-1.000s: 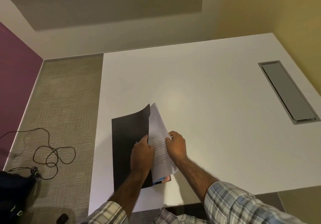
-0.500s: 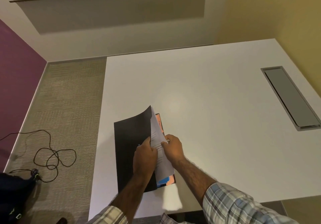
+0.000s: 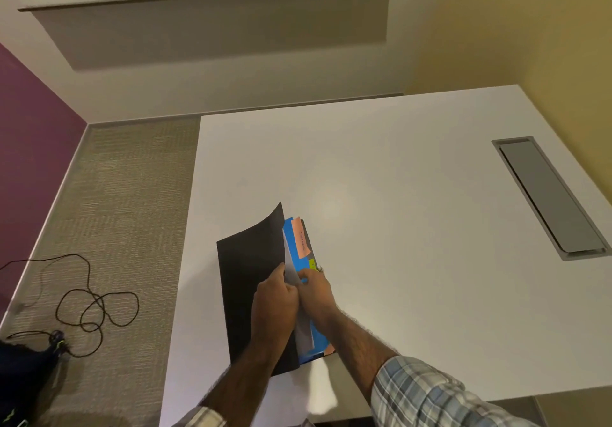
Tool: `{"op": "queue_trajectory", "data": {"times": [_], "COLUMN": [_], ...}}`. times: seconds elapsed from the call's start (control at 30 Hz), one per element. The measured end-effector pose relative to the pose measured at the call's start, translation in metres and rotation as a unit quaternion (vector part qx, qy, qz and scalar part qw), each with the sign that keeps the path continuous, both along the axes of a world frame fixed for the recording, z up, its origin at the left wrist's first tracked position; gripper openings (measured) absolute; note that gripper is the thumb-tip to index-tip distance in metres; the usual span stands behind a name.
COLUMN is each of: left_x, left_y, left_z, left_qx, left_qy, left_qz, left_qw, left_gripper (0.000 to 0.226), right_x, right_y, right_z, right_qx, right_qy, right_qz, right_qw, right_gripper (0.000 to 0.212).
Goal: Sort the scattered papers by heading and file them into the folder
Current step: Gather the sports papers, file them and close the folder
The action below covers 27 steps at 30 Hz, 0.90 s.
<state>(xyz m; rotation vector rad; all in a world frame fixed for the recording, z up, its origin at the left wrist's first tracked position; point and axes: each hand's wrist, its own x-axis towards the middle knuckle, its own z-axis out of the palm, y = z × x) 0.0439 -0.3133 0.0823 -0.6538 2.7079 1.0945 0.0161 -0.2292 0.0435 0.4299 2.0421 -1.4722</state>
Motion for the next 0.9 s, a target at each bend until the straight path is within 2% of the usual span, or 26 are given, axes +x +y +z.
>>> {"op": "queue_trajectory", "data": {"times": [0.2,0.57,0.7,0.8,0.9], "left_x": [-0.001,-0.004,-0.007,-0.012,-0.014], "left_y": [-0.001,0.005,0.01,0.018,0.024], "left_z": [-0.004,-0.007,-0.007,-0.013,-0.027], "left_qx": [-0.014,-0.033,-0.036,-0.029,-0.049], "left_qy": [-0.023,-0.038,-0.037,-0.02,-0.003], "left_qz": [-0.006,-0.021,-0.019,-0.032,-0.06], "left_qw": [1.0,0.998,0.999,0.999,0.997], "left_gripper": [0.051,0.05,0.049,0.042,0.039], "right_x": [-0.002,-0.003,-0.001,0.007,0.01], "right_y": [0.002,0.009,0.01,0.017,0.035], "right_z": [-0.005,0.0,-0.001,-0.008,-0.014], "right_qx": [0.024,0.018,-0.013,0.024,0.111], "right_qy": [0.007,-0.014,-0.027,0.018,0.059], "right_qz": [0.054,0.083,0.021,-0.048,-0.05], "right_qw": [0.998,0.996,0.999,0.998,0.991], "right_gripper": [0.016,0.023,0.02,0.01,0.02]}}
